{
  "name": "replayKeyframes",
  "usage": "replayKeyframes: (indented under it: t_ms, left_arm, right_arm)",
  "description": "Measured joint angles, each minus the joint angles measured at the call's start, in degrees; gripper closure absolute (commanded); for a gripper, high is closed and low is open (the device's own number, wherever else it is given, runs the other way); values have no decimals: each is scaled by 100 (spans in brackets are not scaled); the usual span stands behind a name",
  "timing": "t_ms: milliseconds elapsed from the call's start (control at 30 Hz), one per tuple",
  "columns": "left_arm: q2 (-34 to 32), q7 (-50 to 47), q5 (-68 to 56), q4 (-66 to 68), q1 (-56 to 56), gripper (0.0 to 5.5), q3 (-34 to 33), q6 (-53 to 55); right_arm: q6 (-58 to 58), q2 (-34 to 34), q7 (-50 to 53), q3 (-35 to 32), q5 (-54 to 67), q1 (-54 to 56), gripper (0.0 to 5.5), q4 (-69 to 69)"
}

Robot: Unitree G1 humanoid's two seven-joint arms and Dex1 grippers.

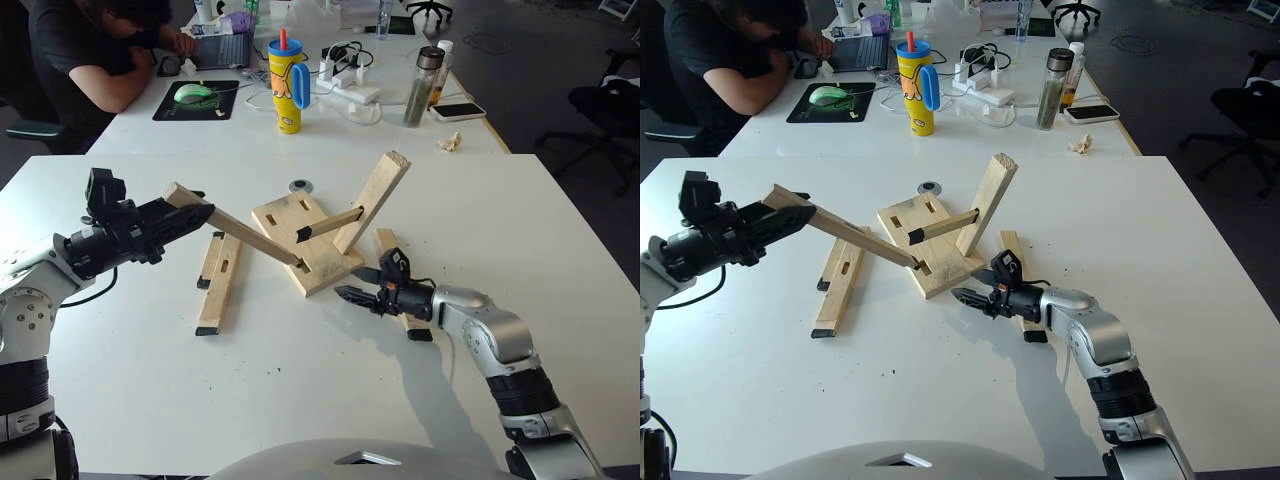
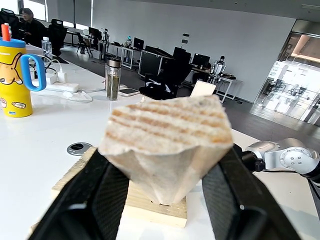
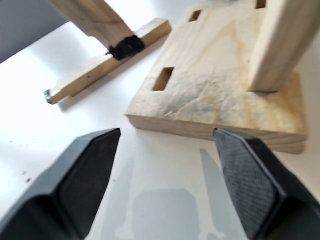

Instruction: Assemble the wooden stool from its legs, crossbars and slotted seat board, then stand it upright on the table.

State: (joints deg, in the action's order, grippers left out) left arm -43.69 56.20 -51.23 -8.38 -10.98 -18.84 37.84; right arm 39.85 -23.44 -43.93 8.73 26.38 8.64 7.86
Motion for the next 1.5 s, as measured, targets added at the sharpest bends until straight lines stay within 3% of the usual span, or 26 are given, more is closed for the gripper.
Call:
replayKeyframes:
  t_ms: [267,533,1067,1500]
  left_arm:
    - [300,-76,616,-90,-59,350,563,-403]
    - [278,22,841,29,-269,350,663,-476]
    - [-10,-216,1528,-842,-721,350,1538,-499]
    - [278,-500,1685,-384,-1380,350,2078,-292]
  right_arm:
    - [-122,317,168,-234,215,2,205,154]
    - [-293,462,290,-111,96,2,205,110]
    - [-1021,526,715,468,-1084,232,205,-606]
    - [-848,462,536,891,-1306,404,205,-607]
